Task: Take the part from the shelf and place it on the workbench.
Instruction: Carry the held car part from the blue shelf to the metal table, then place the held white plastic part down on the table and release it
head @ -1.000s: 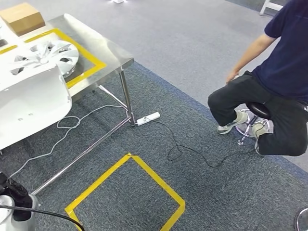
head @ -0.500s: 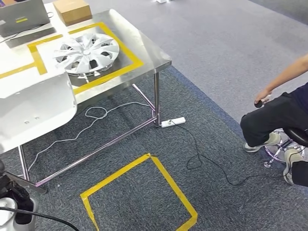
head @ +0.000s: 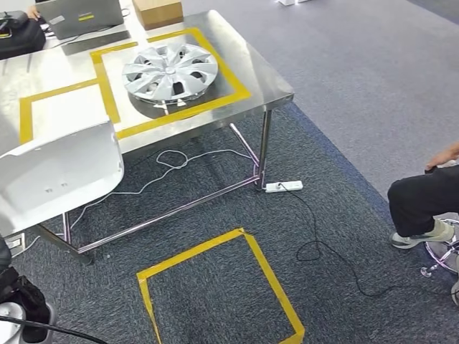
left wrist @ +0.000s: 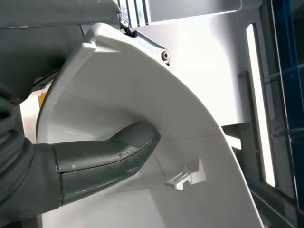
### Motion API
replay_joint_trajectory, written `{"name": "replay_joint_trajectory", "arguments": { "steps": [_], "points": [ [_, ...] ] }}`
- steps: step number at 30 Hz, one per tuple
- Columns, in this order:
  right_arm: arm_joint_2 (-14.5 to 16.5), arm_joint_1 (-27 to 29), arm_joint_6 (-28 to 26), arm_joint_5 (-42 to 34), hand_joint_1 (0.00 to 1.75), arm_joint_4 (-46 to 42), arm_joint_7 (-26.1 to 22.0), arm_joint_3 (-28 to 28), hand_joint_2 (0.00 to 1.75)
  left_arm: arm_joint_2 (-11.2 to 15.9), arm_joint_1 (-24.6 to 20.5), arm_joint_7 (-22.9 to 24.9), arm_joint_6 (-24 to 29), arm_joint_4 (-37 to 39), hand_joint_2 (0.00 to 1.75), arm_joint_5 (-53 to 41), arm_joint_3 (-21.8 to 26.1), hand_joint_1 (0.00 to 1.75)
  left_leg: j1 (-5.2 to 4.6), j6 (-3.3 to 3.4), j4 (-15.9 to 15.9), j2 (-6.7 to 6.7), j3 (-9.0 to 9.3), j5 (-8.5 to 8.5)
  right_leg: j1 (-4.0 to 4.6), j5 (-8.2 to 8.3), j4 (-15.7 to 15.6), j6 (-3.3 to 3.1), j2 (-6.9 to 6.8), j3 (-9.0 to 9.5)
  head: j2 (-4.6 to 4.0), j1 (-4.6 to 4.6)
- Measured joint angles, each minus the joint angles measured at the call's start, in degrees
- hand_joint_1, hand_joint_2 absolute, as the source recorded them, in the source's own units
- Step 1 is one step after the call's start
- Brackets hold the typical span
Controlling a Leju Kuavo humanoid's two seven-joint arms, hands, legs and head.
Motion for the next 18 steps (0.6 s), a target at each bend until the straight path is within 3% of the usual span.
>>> {"name": "replay_joint_trajectory", "arguments": {
  "steps": [2, 4, 5, 7, 8, 9, 10, 11, 12, 14, 16, 17, 18],
  "points": [
    [0.0, 0.0, -0.4, -0.3, 0.00, 0.0, 0.5, 0.0, 1.75, 0.0, 0.1, 0.0, -0.1, 0.0, 1.75, 0.1, -0.1, 1.75, -0.05, 0.85, -0.4, -1.19, 0.00, -0.07, 0.10, -0.20, -0.3, 0.68, -1.11, 0.44, 0.01, 0.19],
    [0.0, 0.0, -0.8, -0.5, 0.00, 0.0, 0.9, 0.0, 1.75, -0.1, 0.2, 0.0, -0.1, 0.0, 1.75, 0.3, -0.1, 1.75, 0.19, 1.58, -0.7, -2.41, 0.13, 0.13, -0.05, -1.27, 0.9, 1.28, 0.21, 0.12, 0.01, 0.48],
    [0.0, 0.0, -0.9, -0.6, 0.00, 0.0, 1.1, 0.0, 1.75, -0.1, 0.1, 0.0, -0.1, 0.1, 1.75, 0.4, -0.1, 1.75, 0.36, 1.91, -0.8, -2.97, 0.22, 0.24, -0.12, -2.60, 3.2, 1.49, 1.63, -0.99, 0.01, 0.68],
    [0.0, 0.2, -1.1, -0.7, 0.00, 0.0, 1.3, 0.0, 1.75, -0.3, 0.1, 0.0, -0.1, 0.2, 1.75, 0.5, -0.2, 1.75, 0.38, 2.30, -0.8, -4.20, 0.22, 0.23, -0.15, -6.08, 11.2, 1.61, 3.98, -4.99, 0.00, 1.01],
    [0.0, 0.4, -1.1, -0.7, 0.00, 0.0, 1.3, 0.0, 1.75, -0.3, 0.1, 0.0, -0.1, 0.2, 1.75, 0.5, -0.3, 1.75, 0.33, 2.39, -0.8, -4.93, 0.23, 0.21, -0.12, -7.16, 14.8, 1.60, 4.33, -7.01, -0.01, 1.07],
    [0.0, 0.5, -1.2, -0.7, 0.00, 0.0, 1.4, -0.1, 1.75, -0.4, 0.1, 0.0, -0.1, 0.3, 1.75, 0.5, -0.3, 1.75, 0.28, 2.43, -0.7, -5.71, 0.28, 0.19, -0.08, -7.16, 16.6, 1.55, 4.47, -8.27, -0.01, 1.07],
    [0.0, 0.6, -1.3, -0.7, 0.00, 0.0, 1.5, -0.1, 1.75, -0.4, 0.1, 0.0, -0.1, 0.4, 1.75, 0.5, -0.3, 1.75, 0.25, 2.44, -0.7, -6.48, 0.37, 0.17, -0.05, -5.96, 16.1, 1.44, 4.56, -8.44, -0.01, 1.07],
    [0.0, 0.6, -1.4, -0.8, 0.00, 0.0, 1.6, -0.1, 1.75, -0.5, 0.1, 0.0, -0.1, 0.4, 1.75, 0.5, -0.4, 1.75, 0.26, 2.41, -0.7, -7.27, 0.48, 0.15, -0.06, -3.79, 13.3, 1.29, 4.82, -7.49, -0.01, 1.07],
    [0.0, 0.6, -1.5, -0.9, 0.00, 0.0, 1.7, -0.1, 1.75, -0.5, 0.1, 0.0, -0.2, 0.5, 1.75, 0.5, -0.4, 1.75, 0.29, 2.32, -0.7, -7.98, 0.58, 0.10, -0.13, -1.39, 9.2, 1.16, 5.66, -5.84, -0.01, 1.07],
    [0.0, 0.6, -1.5, -1.0, 0.00, 0.0, 1.9, -0.1, 1.75, -0.5, 0.0, -0.1, -0.3, 0.5, 1.75, 0.4, -0.7, 1.75, 0.22, 1.85, -0.5, -9.31, 0.48, -0.02, -0.49, 1.13, 2.1, 0.91, 8.23, -2.70, -0.01, 1.03],
    [0.0, 0.5, -1.4, -1.1, 0.00, 0.0, 2.0, -0.1, 1.75, -0.5, -0.1, -0.2, -0.8, 0.6, 1.75, 0.1, -1.1, 1.75, 0.32, 1.08, -0.5, -10.48, 0.14, 0.11, -0.52, 0.96, 0.2, 0.54, 9.23, -1.60, -0.01, 1.02],
    [0.0, 0.5, -1.3, -1.1, 0.00, 0.0, 2.0, -0.1, 1.75, -0.4, -0.1, -0.3, -1.1, 0.6, 1.75, 0.0, -1.3, 1.75, 0.47, 0.71, -0.7, -10.97, 0.02, 0.26, -0.46, 1.05, 0.2, 0.24, 8.61, -1.45, -0.01, 1.02],
    [0.0, 0.4, -1.2, -1.0, 0.00, 0.0, 2.0, -0.1, 1.75, -0.4, -0.1, -0.3, -1.5, 0.6, 1.75, -0.1, -1.6, 1.75, 0.50, 0.40, -0.6, -10.60, -0.11, 0.20, -0.46, 1.15, 0.0, -0.14, 8.00, -1.35, -0.01, 1.01]
  ]
}}
